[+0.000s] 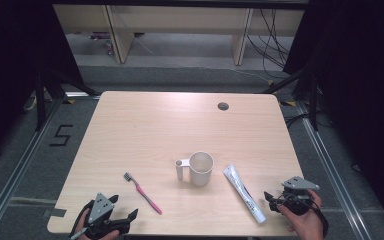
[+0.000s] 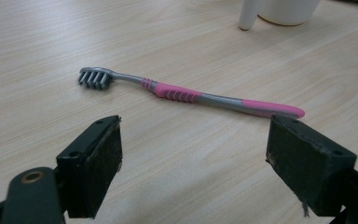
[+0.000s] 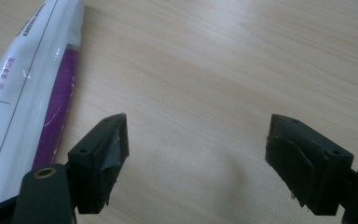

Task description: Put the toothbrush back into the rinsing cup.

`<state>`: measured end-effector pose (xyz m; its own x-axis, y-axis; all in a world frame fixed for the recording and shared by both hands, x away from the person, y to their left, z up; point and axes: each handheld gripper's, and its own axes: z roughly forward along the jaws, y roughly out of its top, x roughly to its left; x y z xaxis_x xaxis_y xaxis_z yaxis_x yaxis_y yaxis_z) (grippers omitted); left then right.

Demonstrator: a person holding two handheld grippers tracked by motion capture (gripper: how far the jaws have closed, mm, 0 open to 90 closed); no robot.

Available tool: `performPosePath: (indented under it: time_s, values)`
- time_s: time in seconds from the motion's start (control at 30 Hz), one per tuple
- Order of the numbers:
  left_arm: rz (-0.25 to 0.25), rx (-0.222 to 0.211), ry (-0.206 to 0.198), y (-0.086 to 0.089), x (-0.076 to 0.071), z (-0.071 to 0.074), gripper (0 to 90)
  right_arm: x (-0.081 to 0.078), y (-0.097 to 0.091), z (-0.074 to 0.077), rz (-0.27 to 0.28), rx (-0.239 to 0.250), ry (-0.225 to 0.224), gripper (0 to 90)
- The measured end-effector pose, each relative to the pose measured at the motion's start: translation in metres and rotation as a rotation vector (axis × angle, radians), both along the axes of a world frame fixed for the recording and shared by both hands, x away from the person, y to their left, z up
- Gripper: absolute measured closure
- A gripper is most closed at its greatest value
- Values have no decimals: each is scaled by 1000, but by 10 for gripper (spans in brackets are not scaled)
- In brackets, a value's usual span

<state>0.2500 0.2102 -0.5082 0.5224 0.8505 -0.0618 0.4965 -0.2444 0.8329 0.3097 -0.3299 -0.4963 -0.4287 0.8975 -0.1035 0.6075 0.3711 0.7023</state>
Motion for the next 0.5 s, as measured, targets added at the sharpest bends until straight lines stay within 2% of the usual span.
performPosePath:
  time_s: [0.07, 0.1, 0.13, 0.2, 0.23, 0.3, 0.4, 0.5]
  values:
    - [2, -1, 2, 0, 0, 0, 178, 1, 0, 0, 5, -1, -5, 222]
    - [-3, -23, 17, 0, 0, 0, 178, 1, 0, 0, 4, -1, -5, 224]
    - [-3, -23, 17, 0, 0, 0, 178, 1, 0, 0, 4, -1, -5, 224]
    - [-4, -61, 42, 0, 0, -1, 178, -1, 1, 1, -24, 24, 18, 226]
    - [7, -65, 51, -1, 1, -1, 178, -1, 1, 1, -20, 38, 29, 226]
    - [15, -73, 64, -3, 2, 0, 183, 1, -2, 0, -4, 7, -13, 227]
    - [9, -59, 77, -5, 3, 3, 206, 1, -1, 0, -18, 20, -6, 228]
    - [19, -60, 87, -6, 5, 4, 240, 1, -2, -1, -6, 16, -17, 229]
